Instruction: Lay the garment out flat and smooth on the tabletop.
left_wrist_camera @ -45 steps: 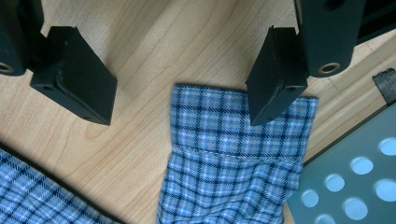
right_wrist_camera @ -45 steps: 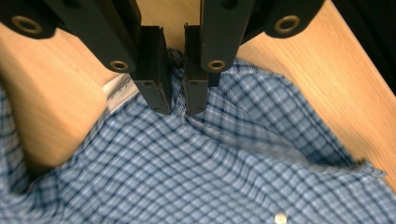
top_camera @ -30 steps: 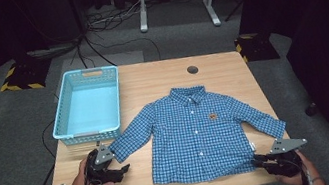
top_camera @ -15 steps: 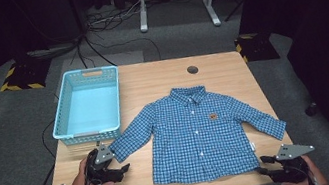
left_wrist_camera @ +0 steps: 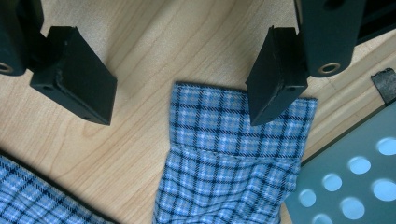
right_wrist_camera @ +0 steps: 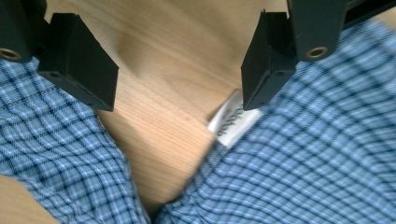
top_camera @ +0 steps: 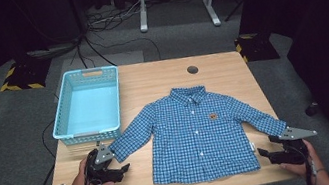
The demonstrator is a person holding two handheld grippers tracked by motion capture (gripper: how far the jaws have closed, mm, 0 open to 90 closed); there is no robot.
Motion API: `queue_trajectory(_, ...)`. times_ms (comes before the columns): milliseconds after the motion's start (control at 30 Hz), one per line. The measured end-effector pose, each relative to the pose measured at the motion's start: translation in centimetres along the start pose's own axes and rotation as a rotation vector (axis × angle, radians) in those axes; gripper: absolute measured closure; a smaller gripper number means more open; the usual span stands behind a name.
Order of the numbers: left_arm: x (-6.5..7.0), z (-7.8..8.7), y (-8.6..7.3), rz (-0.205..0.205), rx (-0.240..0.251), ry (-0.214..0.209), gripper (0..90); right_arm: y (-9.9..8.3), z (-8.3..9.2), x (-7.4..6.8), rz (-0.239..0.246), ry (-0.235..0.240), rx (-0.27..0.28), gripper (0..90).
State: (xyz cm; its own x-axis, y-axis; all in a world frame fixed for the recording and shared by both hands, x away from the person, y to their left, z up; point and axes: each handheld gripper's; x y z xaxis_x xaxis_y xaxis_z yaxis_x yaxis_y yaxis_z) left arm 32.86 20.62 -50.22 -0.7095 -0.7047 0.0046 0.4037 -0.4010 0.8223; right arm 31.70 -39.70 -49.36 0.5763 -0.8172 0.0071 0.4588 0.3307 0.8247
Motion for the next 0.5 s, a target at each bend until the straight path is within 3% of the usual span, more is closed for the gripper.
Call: queue_trajectory(500, 0.0, 0.0, 0.0, -0.001, 0.002, -0.001, 24.1, 0.0, -1.4, 0.7, -0.025, -0.019, 0.029, 21.0)
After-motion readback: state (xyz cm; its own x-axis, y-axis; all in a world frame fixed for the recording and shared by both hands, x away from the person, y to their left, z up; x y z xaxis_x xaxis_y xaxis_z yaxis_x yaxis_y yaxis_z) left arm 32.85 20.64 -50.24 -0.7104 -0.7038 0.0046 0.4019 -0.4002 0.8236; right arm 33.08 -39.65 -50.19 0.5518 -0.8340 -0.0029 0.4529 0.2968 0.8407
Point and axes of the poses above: each handheld gripper's, and its own axes: z roughly backward along the jaws, y roughly out of its top, x roughly to its right, and after that the axes turned 10 degrees about x, right-handed
